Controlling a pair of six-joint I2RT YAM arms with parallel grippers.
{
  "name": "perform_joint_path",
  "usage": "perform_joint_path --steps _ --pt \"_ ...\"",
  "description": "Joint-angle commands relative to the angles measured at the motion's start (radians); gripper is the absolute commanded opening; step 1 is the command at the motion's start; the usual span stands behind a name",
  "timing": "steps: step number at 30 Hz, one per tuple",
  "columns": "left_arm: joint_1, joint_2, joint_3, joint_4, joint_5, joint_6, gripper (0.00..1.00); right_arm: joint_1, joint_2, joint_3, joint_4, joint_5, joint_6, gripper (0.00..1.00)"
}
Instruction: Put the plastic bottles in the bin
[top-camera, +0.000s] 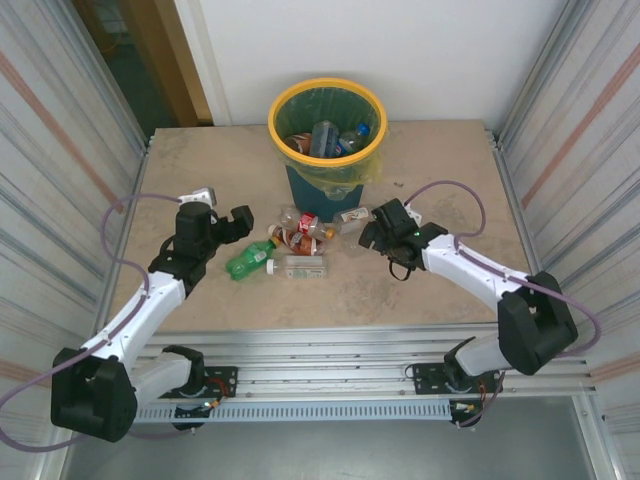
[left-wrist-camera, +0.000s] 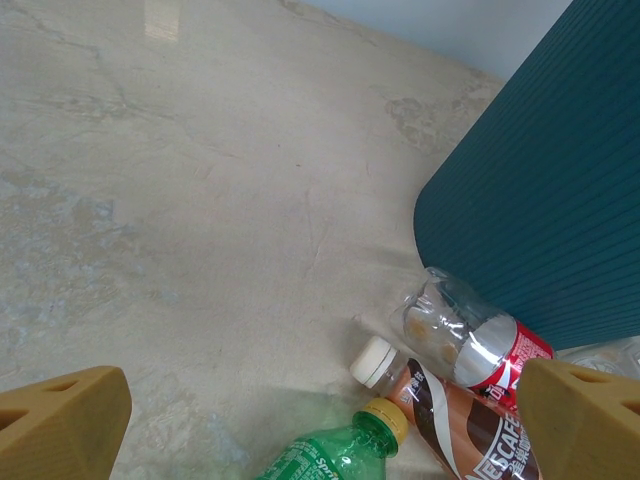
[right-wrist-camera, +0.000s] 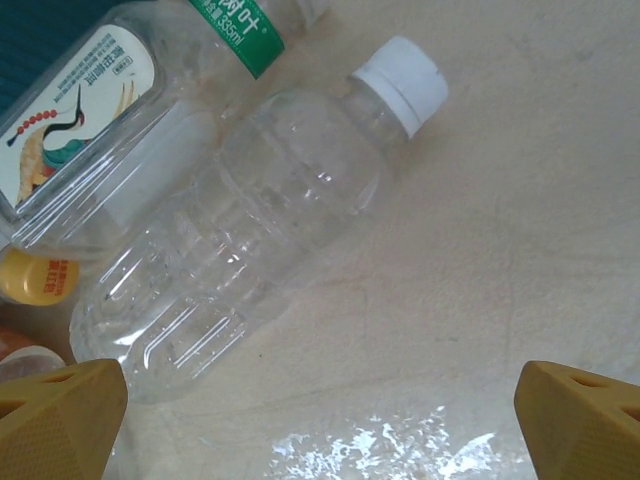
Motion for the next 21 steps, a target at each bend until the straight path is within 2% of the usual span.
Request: perform_joint_path --steps 1,21 --pt "0.009 0.003 0.008 0.028 0.005 -0.015 0.99 0.011 0.041 0.045 0.033 -0.014 0.055 0.98" --pt "0.013 0.023 0.002 0.04 0.009 -0.015 0.99 0.011 0.24 0.128 0.09 -0.049 0.067 0.98"
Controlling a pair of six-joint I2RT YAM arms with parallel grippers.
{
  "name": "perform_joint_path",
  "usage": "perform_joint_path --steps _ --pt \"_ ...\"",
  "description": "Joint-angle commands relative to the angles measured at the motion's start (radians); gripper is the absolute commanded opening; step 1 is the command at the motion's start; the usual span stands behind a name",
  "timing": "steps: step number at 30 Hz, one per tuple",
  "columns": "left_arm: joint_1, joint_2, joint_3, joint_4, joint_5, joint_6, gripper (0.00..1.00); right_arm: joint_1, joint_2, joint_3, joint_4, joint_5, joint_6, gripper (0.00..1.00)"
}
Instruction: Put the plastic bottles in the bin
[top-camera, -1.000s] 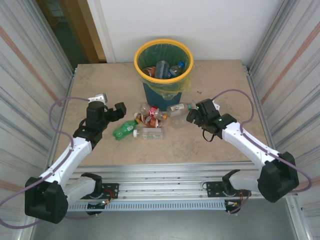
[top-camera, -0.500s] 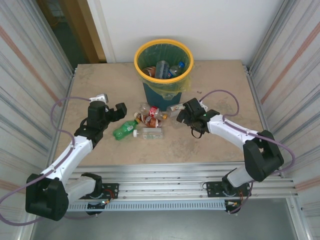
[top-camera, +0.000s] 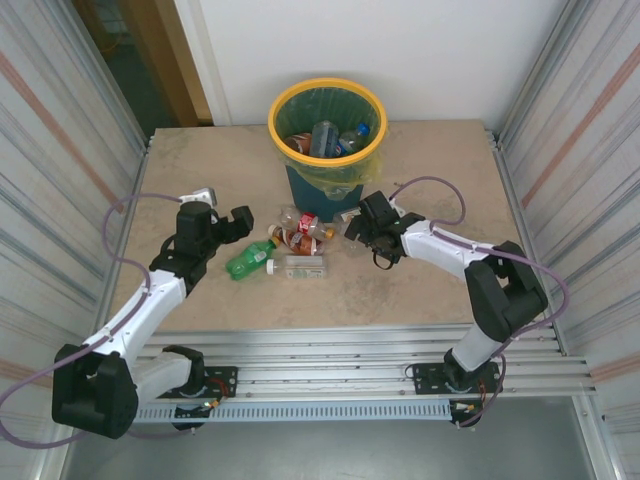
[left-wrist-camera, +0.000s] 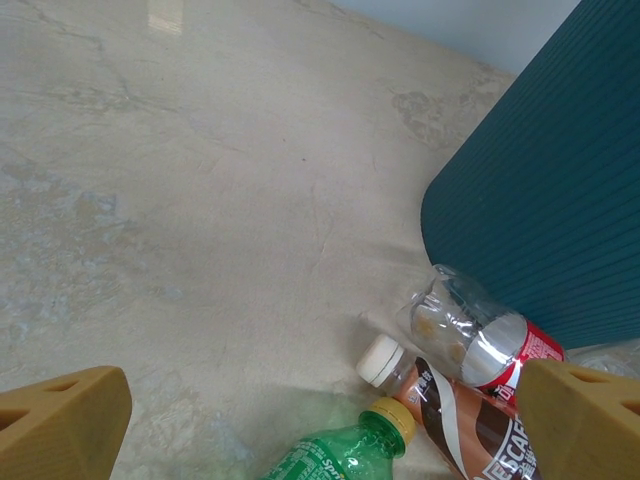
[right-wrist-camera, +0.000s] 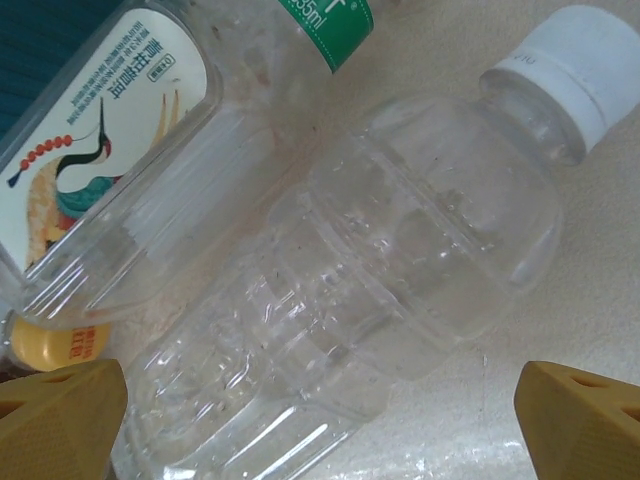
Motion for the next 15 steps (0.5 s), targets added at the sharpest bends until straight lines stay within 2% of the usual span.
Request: perform_joint_path --steps 1,15 --pt "0.007 0.005 0.002 0.037 0.007 -0.015 0.99 0.002 0.034 0.028 -0.004 -0.001 0.022 0.98" --pt "0.009 0.012 0.001 0.038 0.008 -0.015 0.99 -0.031 0.1 0.005 -0.007 -0.006 0.007 1.0"
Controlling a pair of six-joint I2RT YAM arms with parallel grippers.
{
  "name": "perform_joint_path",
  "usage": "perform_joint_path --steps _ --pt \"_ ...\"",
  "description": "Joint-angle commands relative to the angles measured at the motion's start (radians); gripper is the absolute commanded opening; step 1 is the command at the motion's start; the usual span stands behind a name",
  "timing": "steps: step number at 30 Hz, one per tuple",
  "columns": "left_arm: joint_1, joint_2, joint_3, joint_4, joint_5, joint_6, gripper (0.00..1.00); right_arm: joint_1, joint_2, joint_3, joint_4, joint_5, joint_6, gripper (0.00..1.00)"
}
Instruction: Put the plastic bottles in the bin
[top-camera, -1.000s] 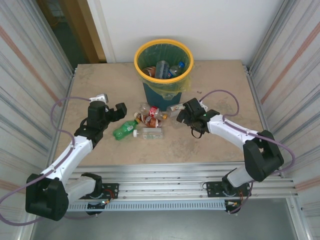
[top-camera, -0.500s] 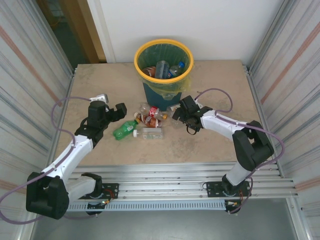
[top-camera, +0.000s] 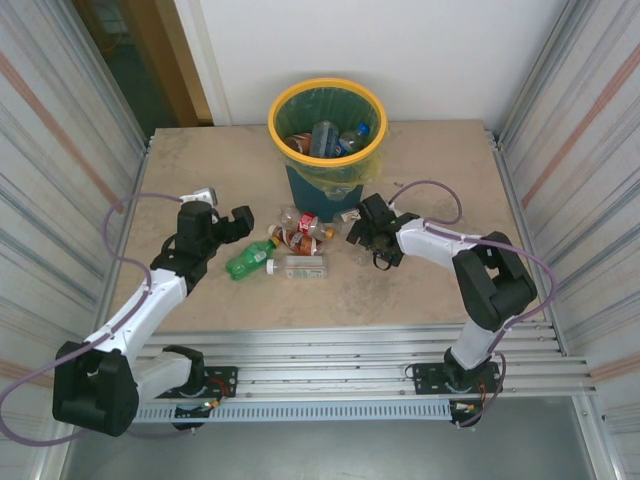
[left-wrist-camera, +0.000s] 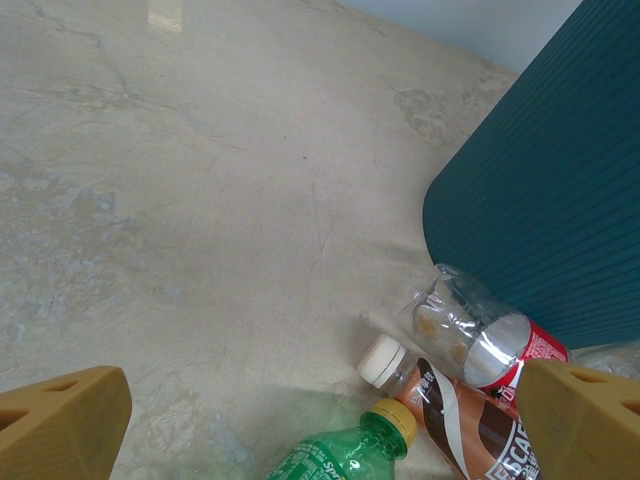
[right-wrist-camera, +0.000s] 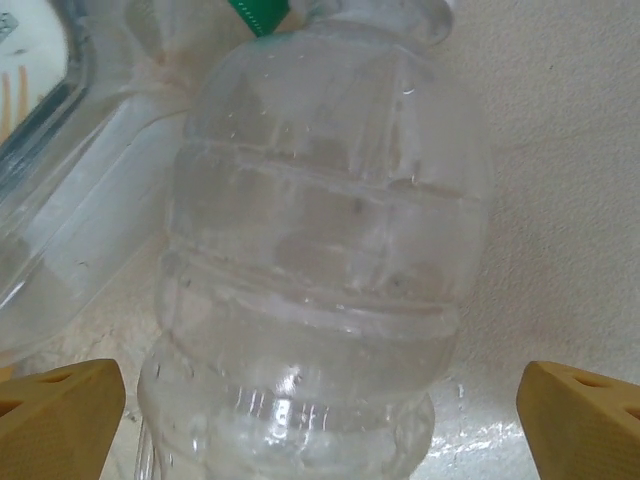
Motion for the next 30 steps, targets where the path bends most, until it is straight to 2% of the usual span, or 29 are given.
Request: perform_joint_path --steps 1,10,17,19,23,30 --pt "0.01 0.002 0.001 0.03 0.009 -0.015 0.99 -0.009 0.029 0.004 -0.01 -0.004 0.003 0.99" --pt "0.013 0.003 0.001 0.027 0.007 -0.016 0.99 -0.018 0.062 -0.008 -0.007 -0.007 -0.016 0.8" --pt "0.015 0.003 0.0 0.025 0.009 -0.015 0.99 -0.026 0.061 -0.026 -0.019 -0.005 -0.022 0.57" --pt "0.015 0.001 -0.001 0.024 0.009 -0.016 0.99 -0.027 0.052 -0.027 -0.03 0.0 -0.031 0.53" --pt "0.017 0.002 0.0 0.026 0.009 -0.017 0.99 -0.027 0.022 -0.022 -0.064 0.03 -0.05 0.49" --pt "0.017 0.003 0.0 0.027 0.013 -0.018 0.99 -0.036 -0.074 -0.03 -0.103 0.077 -0.073 0.48"
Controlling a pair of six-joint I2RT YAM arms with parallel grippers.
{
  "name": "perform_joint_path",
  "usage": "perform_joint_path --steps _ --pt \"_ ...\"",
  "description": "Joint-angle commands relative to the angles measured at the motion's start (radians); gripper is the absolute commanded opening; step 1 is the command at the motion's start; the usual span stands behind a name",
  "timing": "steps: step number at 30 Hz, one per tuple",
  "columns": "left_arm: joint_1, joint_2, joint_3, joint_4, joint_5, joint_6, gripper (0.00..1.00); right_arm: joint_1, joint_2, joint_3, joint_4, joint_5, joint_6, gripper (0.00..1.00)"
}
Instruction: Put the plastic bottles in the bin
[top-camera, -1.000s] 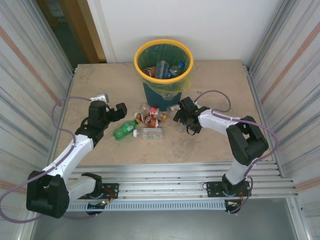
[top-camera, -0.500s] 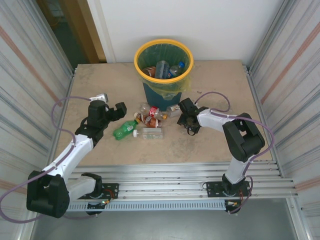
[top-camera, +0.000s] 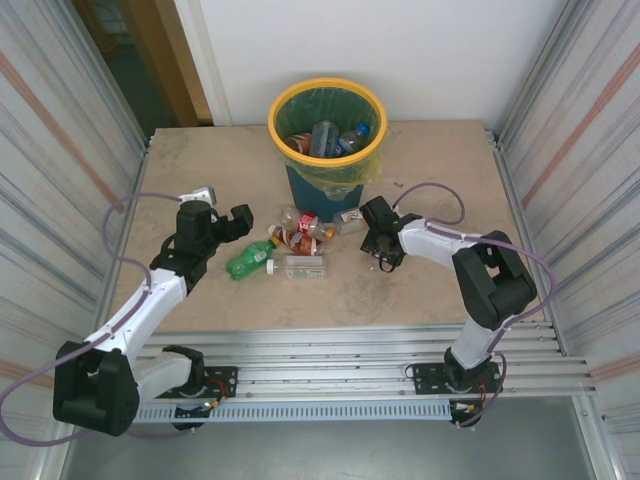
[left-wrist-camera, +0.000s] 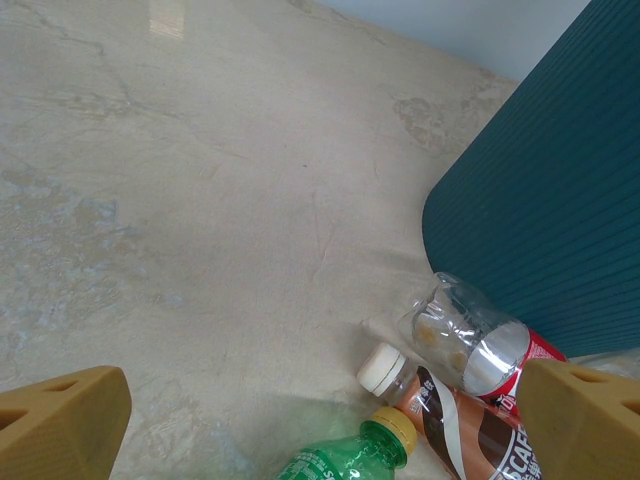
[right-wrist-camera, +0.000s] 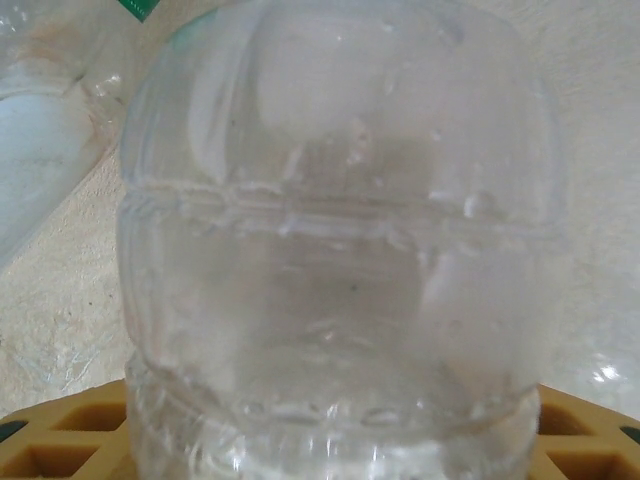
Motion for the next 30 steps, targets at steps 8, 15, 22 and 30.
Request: perform_joint_path --steps 8,15,22,30 --pt "0.012 0.003 -0.003 0.015 0.014 -0.016 0.99 -0.043 -0.21 -0.013 -0.104 0.102 -0.075 0.48" --pt "0.015 0.007 0.0 0.02 0.021 -0.021 0.99 -0.095 -0.379 0.0 -0.138 0.124 -0.158 0.5" --pt "0.015 0.009 0.007 0.02 0.025 -0.023 0.99 -0.168 -0.478 0.091 -0.178 0.102 -0.285 0.51" --pt "0.016 0.001 0.01 0.013 0.02 -0.022 0.99 -0.205 -0.481 0.29 -0.221 0.058 -0.422 0.53"
